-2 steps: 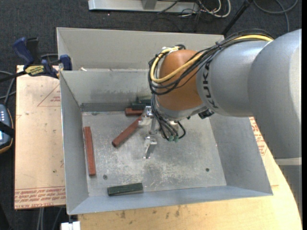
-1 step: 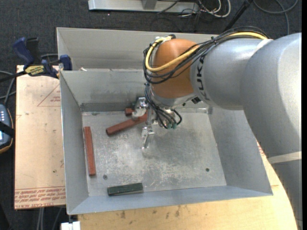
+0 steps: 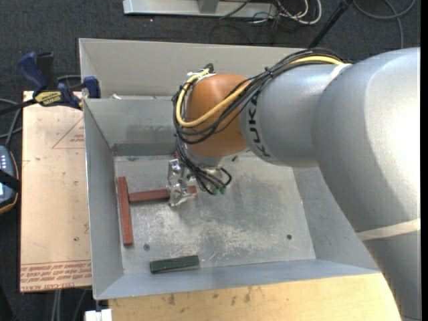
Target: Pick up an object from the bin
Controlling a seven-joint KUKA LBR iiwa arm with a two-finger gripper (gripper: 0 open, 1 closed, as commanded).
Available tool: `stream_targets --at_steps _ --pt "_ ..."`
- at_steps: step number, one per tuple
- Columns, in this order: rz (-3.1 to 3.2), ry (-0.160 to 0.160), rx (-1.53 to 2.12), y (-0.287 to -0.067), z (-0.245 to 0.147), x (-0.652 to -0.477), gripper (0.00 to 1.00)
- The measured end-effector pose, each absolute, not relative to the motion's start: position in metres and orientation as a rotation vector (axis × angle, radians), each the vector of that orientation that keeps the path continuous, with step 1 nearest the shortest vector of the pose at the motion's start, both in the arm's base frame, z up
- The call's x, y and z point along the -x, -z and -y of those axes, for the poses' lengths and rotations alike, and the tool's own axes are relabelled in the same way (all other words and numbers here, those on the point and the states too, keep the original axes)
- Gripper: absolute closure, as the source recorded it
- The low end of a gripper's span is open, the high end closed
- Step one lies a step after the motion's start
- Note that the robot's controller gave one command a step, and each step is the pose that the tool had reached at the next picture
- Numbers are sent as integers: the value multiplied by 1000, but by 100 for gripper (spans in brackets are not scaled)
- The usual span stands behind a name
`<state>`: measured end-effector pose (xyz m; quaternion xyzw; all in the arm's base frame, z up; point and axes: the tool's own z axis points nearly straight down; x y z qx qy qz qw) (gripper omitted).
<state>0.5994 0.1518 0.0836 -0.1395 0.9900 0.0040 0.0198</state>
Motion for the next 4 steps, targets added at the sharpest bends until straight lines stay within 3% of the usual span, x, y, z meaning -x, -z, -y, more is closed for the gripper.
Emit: stream_targets --at_steps 1,2,3,4 --pt "-3073 -13 433 -83 -152 -599 100" --pt "-3108 -4 444 -112 -141 -597 100" --pt "-3111 1 435 -133 -138 -605 100" --pt "-3049 -3 720 -75 -143 -573 0"
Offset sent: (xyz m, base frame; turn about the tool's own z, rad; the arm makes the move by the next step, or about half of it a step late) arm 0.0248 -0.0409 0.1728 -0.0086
